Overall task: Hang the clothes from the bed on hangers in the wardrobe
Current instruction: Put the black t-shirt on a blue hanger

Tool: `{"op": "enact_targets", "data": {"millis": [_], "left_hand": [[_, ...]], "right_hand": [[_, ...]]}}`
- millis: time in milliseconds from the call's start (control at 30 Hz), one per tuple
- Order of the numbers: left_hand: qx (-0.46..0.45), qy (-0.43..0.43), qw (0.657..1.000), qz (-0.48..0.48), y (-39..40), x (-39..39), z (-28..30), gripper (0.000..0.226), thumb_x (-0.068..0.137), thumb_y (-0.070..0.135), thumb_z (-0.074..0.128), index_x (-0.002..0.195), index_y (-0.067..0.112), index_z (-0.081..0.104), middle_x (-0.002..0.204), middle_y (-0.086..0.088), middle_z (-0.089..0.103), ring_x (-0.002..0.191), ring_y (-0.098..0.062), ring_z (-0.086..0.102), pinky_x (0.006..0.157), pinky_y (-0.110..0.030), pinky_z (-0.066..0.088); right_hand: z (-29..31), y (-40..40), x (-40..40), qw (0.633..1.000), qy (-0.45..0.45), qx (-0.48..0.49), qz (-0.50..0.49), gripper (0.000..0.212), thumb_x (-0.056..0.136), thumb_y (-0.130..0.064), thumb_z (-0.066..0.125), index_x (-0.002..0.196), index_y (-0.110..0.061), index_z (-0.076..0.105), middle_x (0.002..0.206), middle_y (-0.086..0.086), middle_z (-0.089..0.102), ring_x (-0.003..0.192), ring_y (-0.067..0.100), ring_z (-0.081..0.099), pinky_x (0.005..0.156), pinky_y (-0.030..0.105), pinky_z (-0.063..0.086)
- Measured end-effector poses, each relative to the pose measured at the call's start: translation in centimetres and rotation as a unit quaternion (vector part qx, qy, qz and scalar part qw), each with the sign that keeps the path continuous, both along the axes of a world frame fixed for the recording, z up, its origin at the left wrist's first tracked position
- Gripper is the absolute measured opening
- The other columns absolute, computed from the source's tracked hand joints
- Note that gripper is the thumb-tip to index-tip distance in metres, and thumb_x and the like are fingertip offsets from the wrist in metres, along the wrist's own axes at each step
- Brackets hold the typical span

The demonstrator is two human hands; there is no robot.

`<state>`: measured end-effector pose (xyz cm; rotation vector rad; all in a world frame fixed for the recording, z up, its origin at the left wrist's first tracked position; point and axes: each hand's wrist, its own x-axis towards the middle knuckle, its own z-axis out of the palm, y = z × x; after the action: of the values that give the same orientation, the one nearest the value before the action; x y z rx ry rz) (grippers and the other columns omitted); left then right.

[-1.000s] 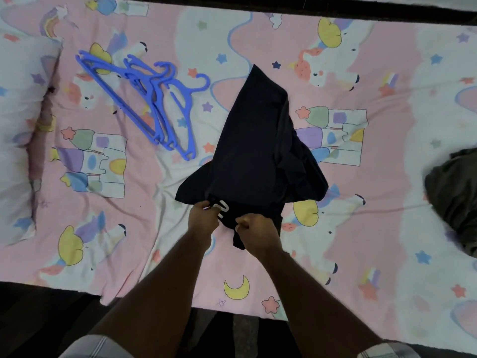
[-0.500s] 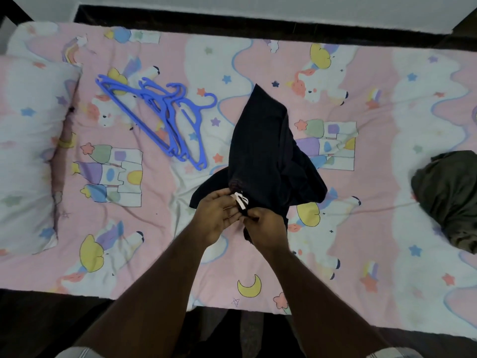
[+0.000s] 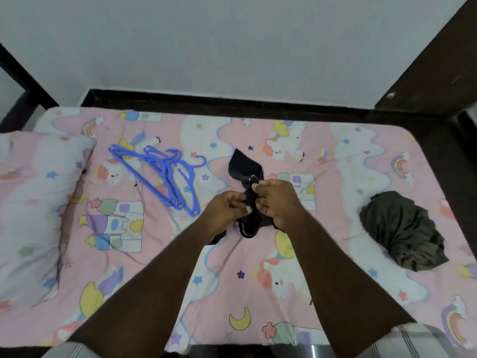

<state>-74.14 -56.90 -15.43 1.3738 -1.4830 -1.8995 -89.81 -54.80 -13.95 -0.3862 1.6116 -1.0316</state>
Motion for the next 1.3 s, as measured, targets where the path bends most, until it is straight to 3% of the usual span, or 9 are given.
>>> {"op": "enact_targets", "data": {"millis": [133,300,467,567,667,800,867,967,1300], "left_hand": [[0.013,0.004,0.999,0.046,-1.5,-0.4,2.4,0.010,0.091,-0.001,0.063,0.090,0.009,0.065,0.077,-0.007,0.070,0.074,-0.019,0.067,0.070,-0.026,0.053],[0.073,-0.044,0.974,0.211,-3.6,2.2,0.5,0.006,0.096,0.011,0.058,0.093,0.015,0.060,0.086,-0.007,0.068,0.077,-0.023,0.065,0.069,-0.032,0.046],[0.051,-0.198,0.966,0.157,-1.7,5.4,-6.3,0.022,0.088,0.016,0.071,0.109,0.012,0.066,0.095,-0.017,0.070,0.075,-0.026,0.066,0.063,-0.030,0.050],[-0.042,-0.307,0.949,0.059,-0.4,4.9,-9.0,0.022,0.089,0.018,0.069,0.110,0.017,0.072,0.113,-0.005,0.072,0.108,-0.026,0.067,0.097,-0.029,0.048],[-0.101,-0.343,0.934,0.001,0.2,3.8,-11.1,0.025,0.094,0.015,0.061,0.117,0.017,0.071,0.124,-0.003,0.068,0.119,-0.023,0.060,0.098,-0.023,0.039],[-0.119,-0.373,0.919,-0.032,-0.5,2.6,-14.9,0.025,0.095,0.018,0.058,0.115,0.017,0.072,0.120,-0.004,0.070,0.114,-0.025,0.062,0.093,-0.028,0.044],[-0.113,-0.386,0.915,-0.036,-1.0,1.9,-17.0,0.020,0.095,0.022,0.058,0.106,0.016,0.074,0.112,-0.004,0.071,0.108,-0.027,0.064,0.084,-0.026,0.042],[-0.089,-0.394,0.914,-0.030,-1.4,0.6,-20.1,0.014,0.093,0.027,0.061,0.091,0.017,0.071,0.101,-0.004,0.071,0.100,-0.027,0.064,0.076,-0.024,0.035],[-0.073,-0.335,0.939,0.014,-1.0,-2.0,-22.2,0.019,0.093,0.012,0.065,0.109,0.015,0.076,0.110,0.001,0.074,0.106,-0.016,0.065,0.085,-0.016,0.038]], "right_hand": [[3.8,-0.6,-0.6,0.998,-0.035,-0.046,-0.011,0.010,0.094,-0.005,0.065,0.102,-0.007,0.070,0.089,0.011,0.073,0.078,0.022,0.071,0.069,0.028,0.057],[3.2,-0.6,-3.1,0.980,0.192,-0.038,0.016,0.026,0.088,-0.010,0.069,0.114,-0.009,0.070,0.085,0.004,0.070,0.081,0.020,0.065,0.084,0.037,0.057],[-2.6,2.3,-1.9,0.948,0.295,0.040,0.110,0.022,0.086,-0.016,0.071,0.107,-0.013,0.076,0.099,0.007,0.076,0.095,0.024,0.070,0.093,0.037,0.055],[-6.5,4.0,-0.2,0.948,0.284,0.067,0.131,0.016,0.085,-0.015,0.070,0.099,-0.014,0.079,0.092,0.001,0.075,0.091,0.021,0.070,0.088,0.033,0.056],[-10.4,4.7,1.5,0.960,0.237,0.087,0.124,0.011,0.083,-0.013,0.071,0.082,-0.022,0.078,0.080,-0.005,0.072,0.089,0.023,0.071,0.084,0.034,0.058],[-15.8,4.7,3.3,0.965,0.203,0.108,0.123,0.029,0.081,-0.015,0.072,0.062,-0.034,0.064,0.077,-0.005,0.071,0.089,0.027,0.071,0.086,0.040,0.058],[-18.3,4.3,3.8,0.968,0.188,0.116,0.123,0.024,0.083,-0.017,0.072,0.066,-0.033,0.067,0.084,-0.002,0.073,0.090,0.026,0.070,0.089,0.040,0.056],[-21.4,3.5,3.9,0.969,0.176,0.128,0.118,0.010,0.085,-0.019,0.071,0.093,-0.021,0.078,0.094,0.001,0.076,0.095,0.024,0.070,0.093,0.039,0.054],[-24.6,3.6,2.4,0.969,0.162,0.142,0.124,0.019,0.088,-0.022,0.069,0.105,-0.019,0.077,0.098,-0.004,0.076,0.095,0.017,0.070,0.096,0.040,0.054]]}}
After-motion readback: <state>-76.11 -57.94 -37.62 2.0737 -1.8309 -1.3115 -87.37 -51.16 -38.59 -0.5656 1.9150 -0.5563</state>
